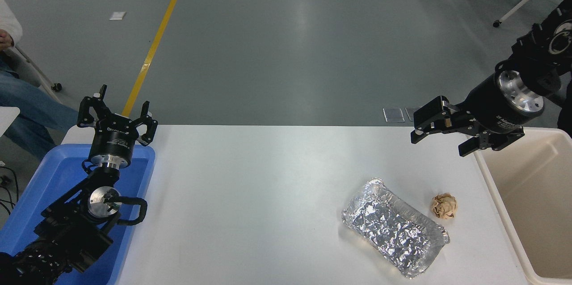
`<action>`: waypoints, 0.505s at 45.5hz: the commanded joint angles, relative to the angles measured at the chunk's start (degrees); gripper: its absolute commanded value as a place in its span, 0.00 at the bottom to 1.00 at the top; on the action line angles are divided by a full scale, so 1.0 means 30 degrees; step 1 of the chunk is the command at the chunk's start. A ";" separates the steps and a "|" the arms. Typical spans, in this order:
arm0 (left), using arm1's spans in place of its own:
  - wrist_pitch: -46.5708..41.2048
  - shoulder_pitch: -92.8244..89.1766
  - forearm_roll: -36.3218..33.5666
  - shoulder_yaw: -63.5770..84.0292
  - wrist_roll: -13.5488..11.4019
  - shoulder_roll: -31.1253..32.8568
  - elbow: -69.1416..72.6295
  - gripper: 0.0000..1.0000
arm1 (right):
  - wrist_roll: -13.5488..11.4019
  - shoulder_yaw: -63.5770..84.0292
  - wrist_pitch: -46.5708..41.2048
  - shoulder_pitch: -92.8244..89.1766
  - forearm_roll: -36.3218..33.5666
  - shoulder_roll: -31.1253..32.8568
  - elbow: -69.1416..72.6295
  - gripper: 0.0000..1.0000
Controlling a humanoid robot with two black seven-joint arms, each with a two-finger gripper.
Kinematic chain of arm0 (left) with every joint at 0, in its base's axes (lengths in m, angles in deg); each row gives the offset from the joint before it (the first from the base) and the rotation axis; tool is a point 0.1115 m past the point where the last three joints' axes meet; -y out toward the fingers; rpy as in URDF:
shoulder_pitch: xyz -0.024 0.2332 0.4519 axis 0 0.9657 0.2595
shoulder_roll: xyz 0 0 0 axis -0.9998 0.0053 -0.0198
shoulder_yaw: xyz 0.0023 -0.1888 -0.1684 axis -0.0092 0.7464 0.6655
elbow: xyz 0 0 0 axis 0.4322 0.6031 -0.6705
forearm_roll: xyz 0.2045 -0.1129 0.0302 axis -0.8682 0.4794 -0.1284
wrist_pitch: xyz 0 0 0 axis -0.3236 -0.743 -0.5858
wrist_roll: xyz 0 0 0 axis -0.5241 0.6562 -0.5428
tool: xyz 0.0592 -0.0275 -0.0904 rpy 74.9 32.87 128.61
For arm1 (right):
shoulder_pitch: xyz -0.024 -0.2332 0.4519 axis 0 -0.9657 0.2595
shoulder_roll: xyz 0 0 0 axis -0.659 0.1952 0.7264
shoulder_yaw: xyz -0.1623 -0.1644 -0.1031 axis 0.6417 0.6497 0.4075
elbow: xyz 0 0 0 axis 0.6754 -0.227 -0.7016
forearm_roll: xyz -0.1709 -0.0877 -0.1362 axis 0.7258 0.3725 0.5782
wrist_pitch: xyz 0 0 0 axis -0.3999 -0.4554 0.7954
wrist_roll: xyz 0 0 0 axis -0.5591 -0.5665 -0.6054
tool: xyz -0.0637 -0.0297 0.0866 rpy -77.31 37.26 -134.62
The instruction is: Pick up foil plate and place in dustbin
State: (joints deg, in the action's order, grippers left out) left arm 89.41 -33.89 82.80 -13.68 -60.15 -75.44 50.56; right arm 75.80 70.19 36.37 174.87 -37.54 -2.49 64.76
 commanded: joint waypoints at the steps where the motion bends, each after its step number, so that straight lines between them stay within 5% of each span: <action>1: 0.0002 0.0000 -0.0004 0.0000 0.0000 0.0000 0.0014 0.99 | 0.0006 -0.0006 0.0000 0.0012 -0.0011 -0.0044 0.0000 1.00; 23: 0.0002 0.0000 -0.0004 0.0000 0.0000 0.0000 -0.0015 0.99 | 0.0006 -0.0152 0.0000 -0.0076 -0.0216 -0.1127 -0.0030 1.00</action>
State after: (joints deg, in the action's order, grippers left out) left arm 89.41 -33.89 82.79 -13.68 -60.15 -75.43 50.55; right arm 75.82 70.15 36.37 174.89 -37.84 -4.09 64.75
